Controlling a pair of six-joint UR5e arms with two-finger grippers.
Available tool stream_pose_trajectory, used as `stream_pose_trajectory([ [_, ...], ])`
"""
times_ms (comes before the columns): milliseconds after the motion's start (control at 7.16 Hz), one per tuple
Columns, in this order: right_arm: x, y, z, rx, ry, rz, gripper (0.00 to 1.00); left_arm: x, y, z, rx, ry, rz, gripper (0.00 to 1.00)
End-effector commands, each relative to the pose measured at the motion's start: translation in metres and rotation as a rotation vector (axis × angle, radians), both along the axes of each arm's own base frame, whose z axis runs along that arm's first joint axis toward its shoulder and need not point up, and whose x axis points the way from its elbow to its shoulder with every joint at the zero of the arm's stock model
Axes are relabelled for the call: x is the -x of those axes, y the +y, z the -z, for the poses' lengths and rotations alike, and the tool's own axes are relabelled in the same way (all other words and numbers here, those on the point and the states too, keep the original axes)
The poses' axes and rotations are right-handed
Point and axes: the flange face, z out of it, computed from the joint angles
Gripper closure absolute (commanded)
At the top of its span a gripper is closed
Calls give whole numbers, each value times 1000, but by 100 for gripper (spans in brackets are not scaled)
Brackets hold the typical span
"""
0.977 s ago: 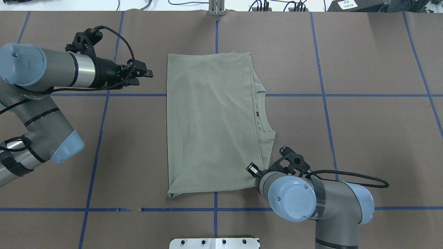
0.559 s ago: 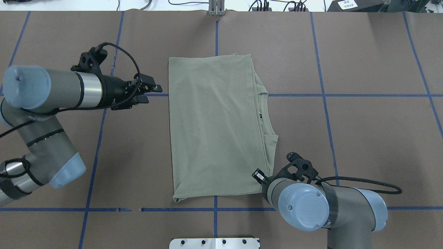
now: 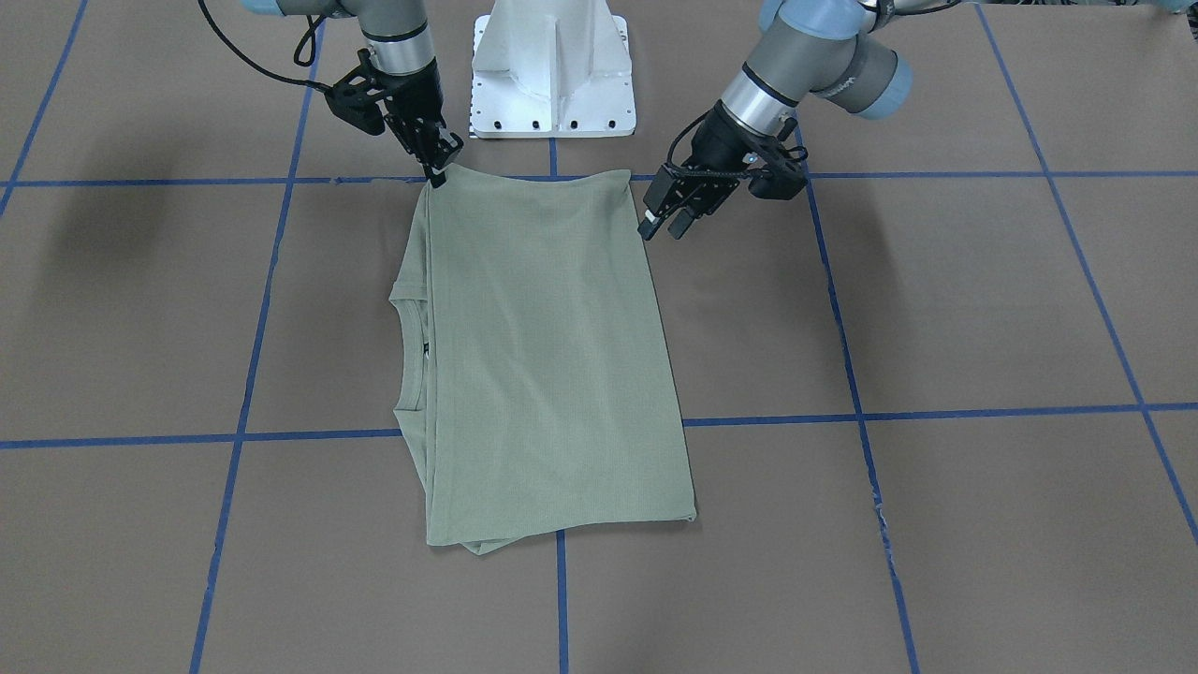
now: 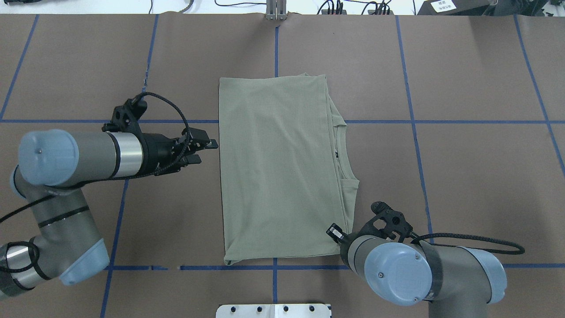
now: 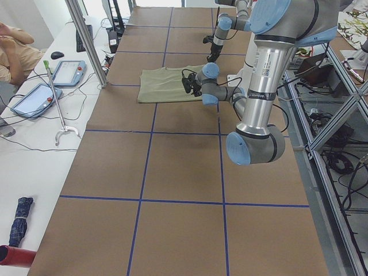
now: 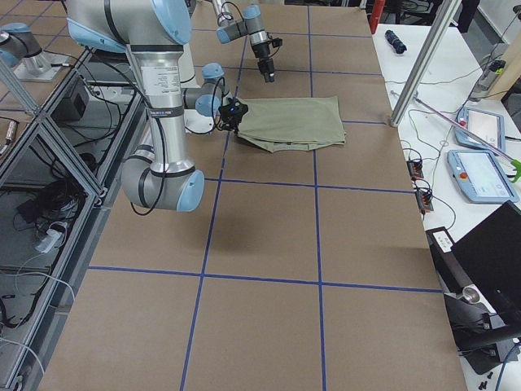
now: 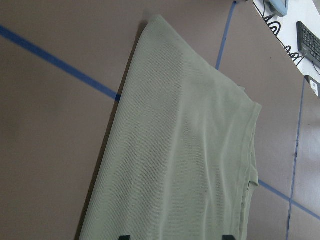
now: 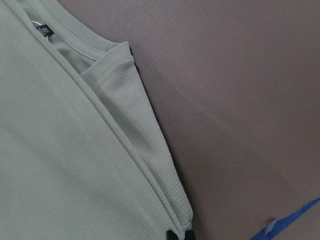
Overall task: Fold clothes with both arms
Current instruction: 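Lower the left gripper to the shirt's near corner beside the right gripper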
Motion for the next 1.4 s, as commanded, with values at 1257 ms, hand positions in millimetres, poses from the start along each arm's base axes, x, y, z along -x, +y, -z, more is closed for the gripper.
stream_pose_trajectory([
  [1257, -1, 1, 3, -2, -7, 0, 100, -72, 123, -15, 123, -159, -188, 52],
])
